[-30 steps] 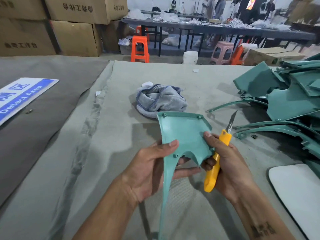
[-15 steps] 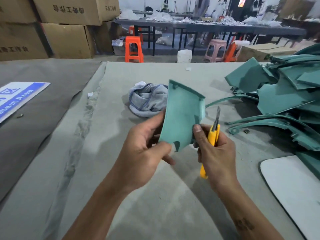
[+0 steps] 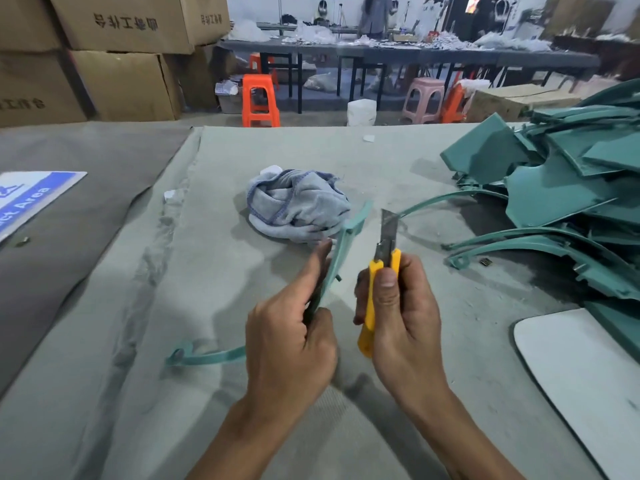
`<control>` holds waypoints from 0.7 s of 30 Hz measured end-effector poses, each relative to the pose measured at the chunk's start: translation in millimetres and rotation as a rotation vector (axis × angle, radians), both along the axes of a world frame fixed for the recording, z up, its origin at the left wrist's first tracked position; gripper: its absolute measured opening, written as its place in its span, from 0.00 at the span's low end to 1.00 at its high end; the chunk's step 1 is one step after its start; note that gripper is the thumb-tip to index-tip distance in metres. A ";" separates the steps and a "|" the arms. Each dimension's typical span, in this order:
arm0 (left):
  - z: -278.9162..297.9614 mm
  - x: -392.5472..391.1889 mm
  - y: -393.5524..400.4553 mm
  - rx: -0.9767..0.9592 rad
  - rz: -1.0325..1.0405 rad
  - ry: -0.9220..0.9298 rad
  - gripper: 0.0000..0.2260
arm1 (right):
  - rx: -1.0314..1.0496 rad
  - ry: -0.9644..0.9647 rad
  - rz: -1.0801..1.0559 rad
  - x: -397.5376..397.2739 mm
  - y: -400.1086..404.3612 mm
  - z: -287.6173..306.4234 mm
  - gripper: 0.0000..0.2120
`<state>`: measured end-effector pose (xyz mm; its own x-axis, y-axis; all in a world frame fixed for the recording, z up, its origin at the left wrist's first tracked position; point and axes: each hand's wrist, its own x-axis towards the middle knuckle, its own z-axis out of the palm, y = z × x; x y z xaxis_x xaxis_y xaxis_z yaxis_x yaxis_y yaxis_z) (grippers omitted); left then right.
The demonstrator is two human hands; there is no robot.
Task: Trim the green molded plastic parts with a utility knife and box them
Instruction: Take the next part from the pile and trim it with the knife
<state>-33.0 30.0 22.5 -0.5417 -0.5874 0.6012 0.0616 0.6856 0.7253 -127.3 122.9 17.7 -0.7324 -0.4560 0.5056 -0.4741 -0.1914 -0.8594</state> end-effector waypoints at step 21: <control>-4.5 -3.9 13.0 -0.156 0.116 -0.005 0.19 | 0.036 -0.023 -0.130 -5.7 1.0 -3.2 0.13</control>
<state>-36.8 42.9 18.0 -0.4793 -0.5463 0.6869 -0.0279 0.7918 0.6102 -133.0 123.9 14.5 -0.7978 -0.3745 0.4725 -0.4725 -0.0984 -0.8758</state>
